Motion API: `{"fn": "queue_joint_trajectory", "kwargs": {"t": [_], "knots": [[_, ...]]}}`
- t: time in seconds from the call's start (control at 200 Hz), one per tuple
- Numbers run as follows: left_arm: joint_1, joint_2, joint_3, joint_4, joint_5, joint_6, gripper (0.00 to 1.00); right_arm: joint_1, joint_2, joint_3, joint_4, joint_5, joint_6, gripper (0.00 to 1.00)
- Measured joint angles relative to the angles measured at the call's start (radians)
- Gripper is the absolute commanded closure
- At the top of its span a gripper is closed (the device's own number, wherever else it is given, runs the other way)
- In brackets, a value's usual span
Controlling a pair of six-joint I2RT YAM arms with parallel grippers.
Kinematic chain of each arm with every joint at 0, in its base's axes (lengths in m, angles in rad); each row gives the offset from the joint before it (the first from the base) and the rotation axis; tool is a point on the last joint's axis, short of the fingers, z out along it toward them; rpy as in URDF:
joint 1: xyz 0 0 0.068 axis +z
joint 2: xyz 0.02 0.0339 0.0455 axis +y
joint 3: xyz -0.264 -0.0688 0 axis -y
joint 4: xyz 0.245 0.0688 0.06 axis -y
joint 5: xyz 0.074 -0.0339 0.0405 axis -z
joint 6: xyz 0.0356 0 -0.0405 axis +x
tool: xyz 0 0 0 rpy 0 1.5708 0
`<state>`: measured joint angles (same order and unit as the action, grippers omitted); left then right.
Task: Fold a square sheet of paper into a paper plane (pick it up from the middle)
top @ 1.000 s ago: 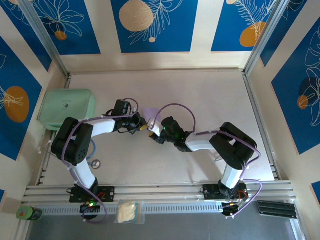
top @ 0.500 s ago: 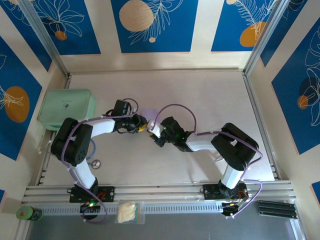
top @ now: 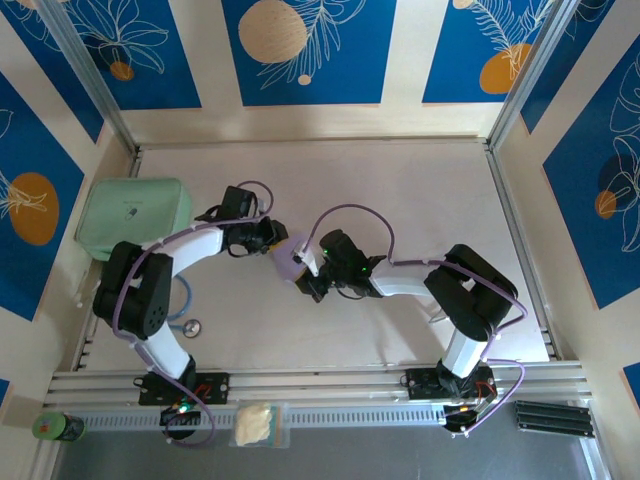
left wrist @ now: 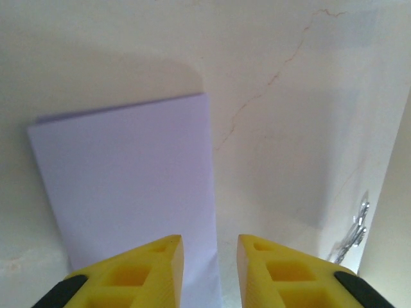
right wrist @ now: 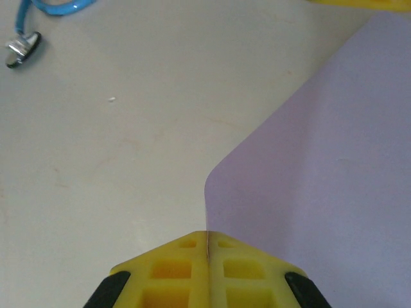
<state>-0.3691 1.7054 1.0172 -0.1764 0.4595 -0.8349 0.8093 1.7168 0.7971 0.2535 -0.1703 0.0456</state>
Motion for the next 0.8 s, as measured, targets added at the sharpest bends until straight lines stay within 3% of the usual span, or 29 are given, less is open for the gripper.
{"fn": "queue_joint_trajectory", "kwargs": {"t": [0.49, 0.795], "knots": [[-0.059, 0.230, 0.168, -0.148, -0.024, 0.121, 0.86, -0.066, 0.028, 0.045, -0.017, -0.130, 0.193, 1.00], [-0.074, 0.267, 0.210, -0.208, -0.045, 0.173, 0.91, -0.086, 0.061, 0.074, -0.065, -0.111, 0.251, 1.00]]}}
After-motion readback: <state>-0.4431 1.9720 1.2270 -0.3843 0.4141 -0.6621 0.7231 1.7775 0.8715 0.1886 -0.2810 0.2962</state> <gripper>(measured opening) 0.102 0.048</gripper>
